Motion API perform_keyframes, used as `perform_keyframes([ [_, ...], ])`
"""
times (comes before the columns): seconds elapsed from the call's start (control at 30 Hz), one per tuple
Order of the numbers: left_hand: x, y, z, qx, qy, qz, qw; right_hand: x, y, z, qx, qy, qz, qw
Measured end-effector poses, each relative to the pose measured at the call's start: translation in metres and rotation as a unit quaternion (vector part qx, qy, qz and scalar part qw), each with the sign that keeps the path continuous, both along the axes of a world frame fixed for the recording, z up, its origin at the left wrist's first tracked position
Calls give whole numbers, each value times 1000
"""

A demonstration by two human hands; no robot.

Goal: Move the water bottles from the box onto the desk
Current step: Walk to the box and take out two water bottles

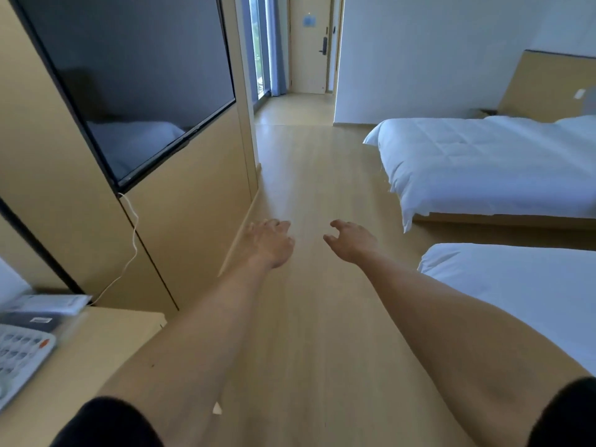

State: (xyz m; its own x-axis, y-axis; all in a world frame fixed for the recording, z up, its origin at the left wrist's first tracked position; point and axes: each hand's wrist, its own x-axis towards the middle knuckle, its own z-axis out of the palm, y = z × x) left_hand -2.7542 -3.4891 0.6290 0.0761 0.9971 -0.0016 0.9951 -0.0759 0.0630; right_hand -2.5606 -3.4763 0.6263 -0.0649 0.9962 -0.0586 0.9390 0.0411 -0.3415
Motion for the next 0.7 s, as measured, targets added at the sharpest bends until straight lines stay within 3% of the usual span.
perform_keyframes([
  [0.4,85,122,-4,-40,20,-69,997,92,79,1,-11,21,-92,995],
  [0.7,93,285,-6,-74,8,-94,993,98,221,-4,-32,9,-129,991],
])
